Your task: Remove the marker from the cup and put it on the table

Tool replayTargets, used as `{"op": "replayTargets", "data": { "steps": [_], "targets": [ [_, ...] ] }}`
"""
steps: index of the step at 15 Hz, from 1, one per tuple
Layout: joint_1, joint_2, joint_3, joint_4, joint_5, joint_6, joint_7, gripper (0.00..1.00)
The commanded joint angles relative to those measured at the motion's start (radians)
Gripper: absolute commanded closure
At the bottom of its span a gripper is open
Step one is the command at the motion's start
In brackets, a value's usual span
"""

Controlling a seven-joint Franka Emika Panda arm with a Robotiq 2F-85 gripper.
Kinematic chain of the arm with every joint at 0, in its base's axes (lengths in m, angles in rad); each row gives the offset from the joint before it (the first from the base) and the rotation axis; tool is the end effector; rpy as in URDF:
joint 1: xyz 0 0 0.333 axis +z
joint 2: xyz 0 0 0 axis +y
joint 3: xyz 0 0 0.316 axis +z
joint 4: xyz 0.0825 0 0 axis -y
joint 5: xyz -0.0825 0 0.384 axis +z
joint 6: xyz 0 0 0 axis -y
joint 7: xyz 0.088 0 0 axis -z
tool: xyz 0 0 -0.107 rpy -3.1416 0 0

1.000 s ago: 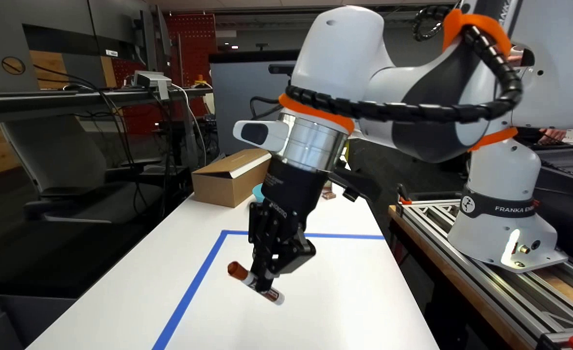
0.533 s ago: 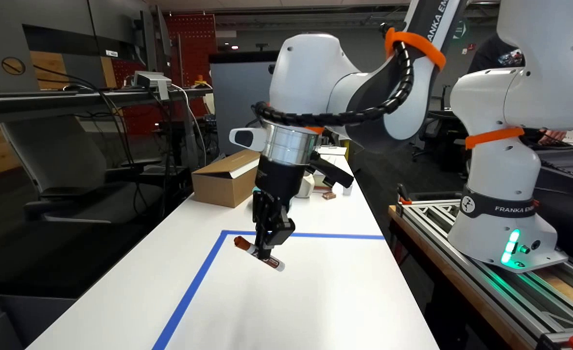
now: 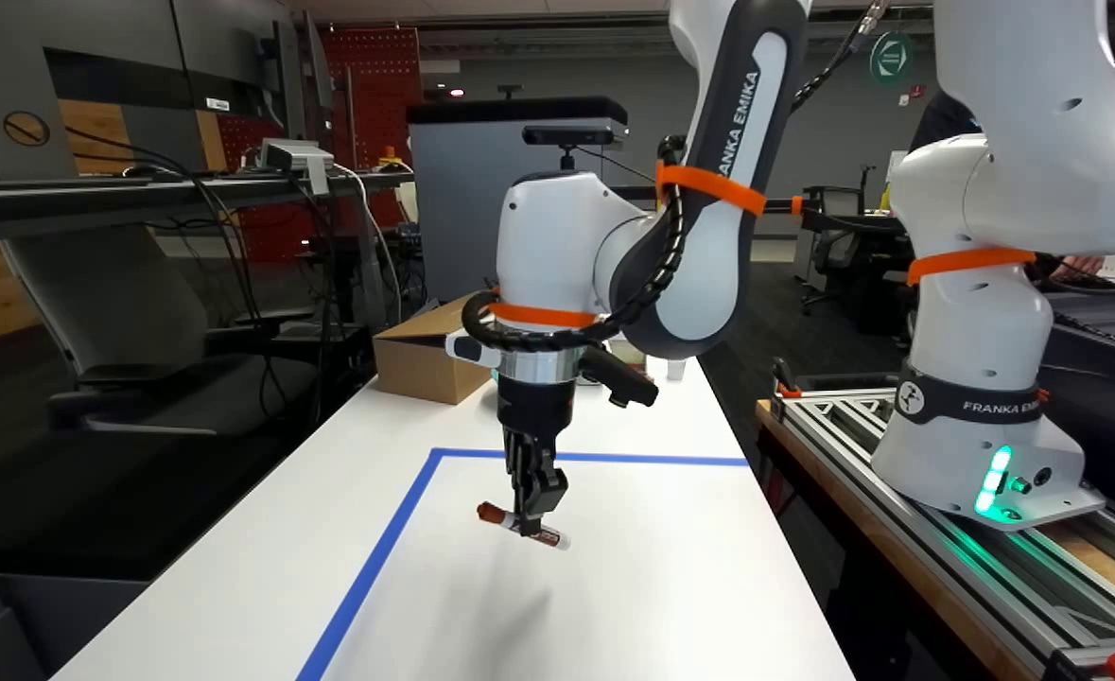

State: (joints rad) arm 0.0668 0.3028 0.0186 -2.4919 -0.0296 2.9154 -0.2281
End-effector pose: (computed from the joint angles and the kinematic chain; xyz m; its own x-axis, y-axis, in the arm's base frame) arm 0.4794 0.0433 0.1813 0.9355 0.3337 0.1163 0.3323 -0.9426 0.0317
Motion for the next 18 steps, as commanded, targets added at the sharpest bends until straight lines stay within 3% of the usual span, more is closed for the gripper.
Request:
{"op": "replayTargets", "data": {
  "steps": [1,5,6,8,14,18],
  "targets": [
    [-0.061,0.099,0.037,0.075,-0.01,-0.026,-0.018,0.95],
    [-0.064,0.171,0.028,0.122,-0.036,-0.036,-0.003,0.95],
    [-0.062,0.185,0.025,0.133,-0.043,-0.037,-0.002,0.6],
    [-0.057,0.203,0.021,0.147,-0.052,-0.041,0.0,0.49],
    [-0.028,0.149,0.003,0.125,-0.074,-0.056,0.03,0.03],
    [-0.002,0.052,-0.004,0.072,-0.082,-0.09,0.059,0.0]
  ]
}}
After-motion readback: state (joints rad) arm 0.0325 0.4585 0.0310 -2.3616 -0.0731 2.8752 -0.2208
